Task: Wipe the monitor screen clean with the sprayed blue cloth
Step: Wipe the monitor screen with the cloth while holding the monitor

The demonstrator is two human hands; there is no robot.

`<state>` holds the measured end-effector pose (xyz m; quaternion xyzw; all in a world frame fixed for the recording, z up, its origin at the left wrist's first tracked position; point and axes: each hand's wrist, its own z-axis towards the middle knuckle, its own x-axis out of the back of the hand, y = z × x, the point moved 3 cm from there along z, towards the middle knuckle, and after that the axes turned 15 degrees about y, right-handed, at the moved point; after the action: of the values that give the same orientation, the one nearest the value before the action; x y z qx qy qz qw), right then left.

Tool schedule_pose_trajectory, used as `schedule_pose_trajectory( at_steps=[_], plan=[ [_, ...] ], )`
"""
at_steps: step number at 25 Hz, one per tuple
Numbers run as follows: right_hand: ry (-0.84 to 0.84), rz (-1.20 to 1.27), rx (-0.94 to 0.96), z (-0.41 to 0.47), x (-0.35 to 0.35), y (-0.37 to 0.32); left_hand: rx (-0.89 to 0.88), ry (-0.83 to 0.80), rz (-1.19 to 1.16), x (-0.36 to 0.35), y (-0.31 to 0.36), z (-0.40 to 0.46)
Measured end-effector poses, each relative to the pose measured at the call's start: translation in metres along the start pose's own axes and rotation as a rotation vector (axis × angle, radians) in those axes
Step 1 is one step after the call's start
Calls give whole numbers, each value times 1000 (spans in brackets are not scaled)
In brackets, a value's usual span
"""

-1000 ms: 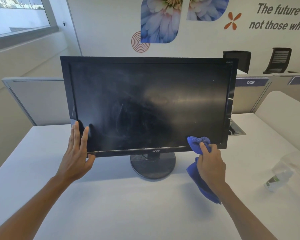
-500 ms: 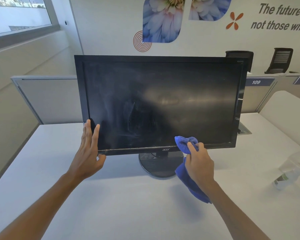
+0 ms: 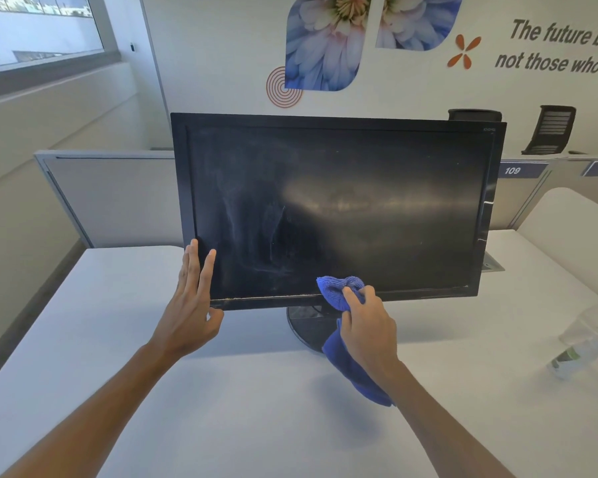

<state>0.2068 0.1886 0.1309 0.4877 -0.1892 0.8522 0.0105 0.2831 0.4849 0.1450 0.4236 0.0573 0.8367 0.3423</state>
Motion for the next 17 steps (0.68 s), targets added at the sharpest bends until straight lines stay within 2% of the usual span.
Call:
schedule_pose_trajectory(
  at_steps=[17],
  plan=[
    [-83,8,206,-14,-30,-105,52,-52,33,5,-14,-29]
  ],
)
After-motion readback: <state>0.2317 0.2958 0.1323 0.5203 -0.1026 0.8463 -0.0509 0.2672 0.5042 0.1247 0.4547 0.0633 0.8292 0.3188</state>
